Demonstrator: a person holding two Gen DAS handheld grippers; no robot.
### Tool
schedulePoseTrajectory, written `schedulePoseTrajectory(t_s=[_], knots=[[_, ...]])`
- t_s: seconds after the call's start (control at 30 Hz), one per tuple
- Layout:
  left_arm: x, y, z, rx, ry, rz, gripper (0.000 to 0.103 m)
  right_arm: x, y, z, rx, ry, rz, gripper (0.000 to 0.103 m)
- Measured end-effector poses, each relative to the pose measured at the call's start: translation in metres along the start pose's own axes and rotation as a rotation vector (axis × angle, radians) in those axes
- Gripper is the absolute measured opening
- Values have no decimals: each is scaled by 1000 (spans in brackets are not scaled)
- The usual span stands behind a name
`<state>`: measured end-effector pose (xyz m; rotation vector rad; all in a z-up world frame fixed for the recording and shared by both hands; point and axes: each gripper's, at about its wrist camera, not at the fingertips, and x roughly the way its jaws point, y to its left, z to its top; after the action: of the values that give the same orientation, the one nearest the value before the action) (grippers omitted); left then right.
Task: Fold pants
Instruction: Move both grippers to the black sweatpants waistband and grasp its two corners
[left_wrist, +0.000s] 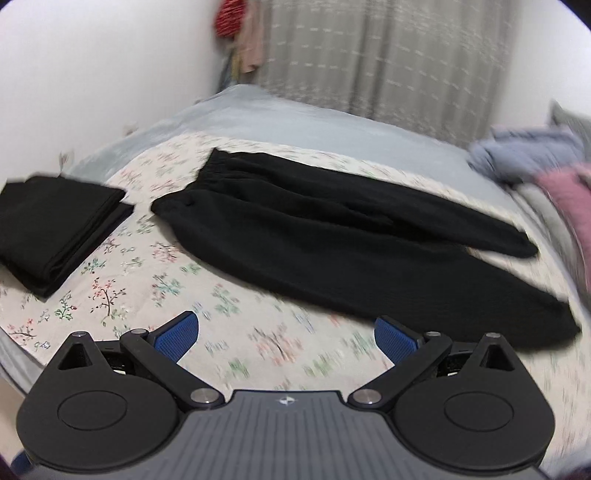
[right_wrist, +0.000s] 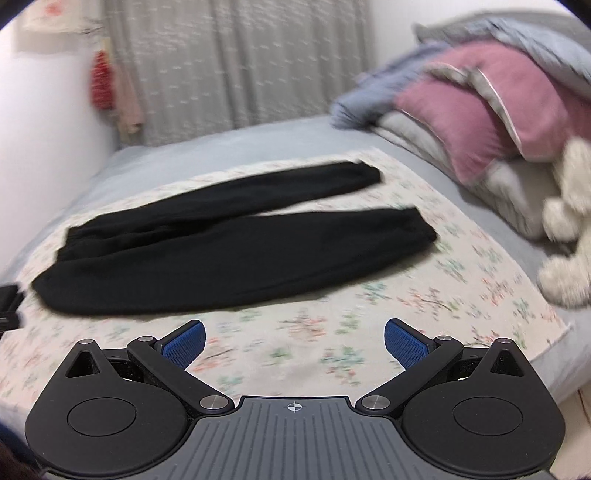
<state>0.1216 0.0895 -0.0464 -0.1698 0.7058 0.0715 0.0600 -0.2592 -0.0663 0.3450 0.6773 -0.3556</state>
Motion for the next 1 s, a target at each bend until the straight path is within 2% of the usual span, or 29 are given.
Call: schedulePoseTrajectory(t_s=[0.17, 0.23, 0.3, 0.33, 0.4, 0.43, 0.53, 0.63, 0.7, 0.73, 0.8, 0.87, 0.97, 1.0], knots=[[38, 36, 35, -157, 52, 40, 93, 38, -35, 21, 116, 53, -9, 103], [61, 54, 47, -255, 98, 53, 93, 56, -45, 31, 154, 82, -4, 103], [81, 72, 56, -361, 138, 37, 93, 78, -57, 44, 210, 117, 4, 103], [95, 85, 62, -448, 166, 22, 93, 90, -65, 51, 255, 139, 8, 103], [113, 103, 72, -563, 169, 22, 93, 113, -82, 65, 351, 169, 15, 103], [120, 110, 77, -587, 150, 35, 93, 124, -92, 72, 398, 176, 8, 103], [138, 125, 88, -575, 86, 100, 93, 151, -120, 84, 515, 165, -33, 103], [158, 141, 85, -607, 93, 103, 88, 180, -149, 85, 628, 160, -68, 102], [172, 147, 79, -641, 114, 116, 85, 196, -161, 81, 659, 173, -99, 100], [181, 151, 78, -674, 127, 109, 80, 204, -166, 78, 666, 188, -117, 98], [193, 156, 79, -712, 124, 69, 78, 211, -169, 76, 676, 188, -116, 97], [200, 154, 83, -697, 99, 49, 76, 214, -168, 79, 662, 156, -94, 94], [210, 149, 90, -677, 80, 31, 66, 227, -167, 83, 652, 136, -95, 85], [214, 147, 91, -670, 78, 28, 54, 229, -167, 84, 646, 126, -104, 76]])
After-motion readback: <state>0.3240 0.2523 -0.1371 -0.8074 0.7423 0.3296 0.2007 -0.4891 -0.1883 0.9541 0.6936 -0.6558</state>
